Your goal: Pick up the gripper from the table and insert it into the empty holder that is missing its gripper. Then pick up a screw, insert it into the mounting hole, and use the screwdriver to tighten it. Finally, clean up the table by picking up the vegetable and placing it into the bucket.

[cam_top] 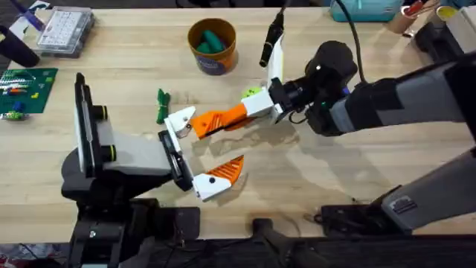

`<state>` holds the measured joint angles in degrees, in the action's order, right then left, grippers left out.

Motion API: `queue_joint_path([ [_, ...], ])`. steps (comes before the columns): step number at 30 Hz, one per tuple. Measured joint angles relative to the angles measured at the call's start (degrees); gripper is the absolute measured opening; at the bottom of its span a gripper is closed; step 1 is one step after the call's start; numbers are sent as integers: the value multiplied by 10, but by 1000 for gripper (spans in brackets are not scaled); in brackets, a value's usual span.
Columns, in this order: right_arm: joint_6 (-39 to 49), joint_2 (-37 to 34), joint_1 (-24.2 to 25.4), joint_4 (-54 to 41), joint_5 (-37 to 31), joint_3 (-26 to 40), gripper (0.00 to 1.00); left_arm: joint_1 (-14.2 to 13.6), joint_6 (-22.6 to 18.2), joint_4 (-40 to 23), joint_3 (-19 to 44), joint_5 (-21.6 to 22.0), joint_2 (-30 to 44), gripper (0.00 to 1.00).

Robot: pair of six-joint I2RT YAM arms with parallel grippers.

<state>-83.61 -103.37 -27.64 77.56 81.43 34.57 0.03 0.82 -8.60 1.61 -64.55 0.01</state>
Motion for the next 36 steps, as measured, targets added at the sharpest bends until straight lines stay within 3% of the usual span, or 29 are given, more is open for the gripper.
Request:
queue_joint_path([
  [36, -21, 0, -11, -14, -27, 0, 11, 0, 0, 0, 0, 1, 0, 986],
])
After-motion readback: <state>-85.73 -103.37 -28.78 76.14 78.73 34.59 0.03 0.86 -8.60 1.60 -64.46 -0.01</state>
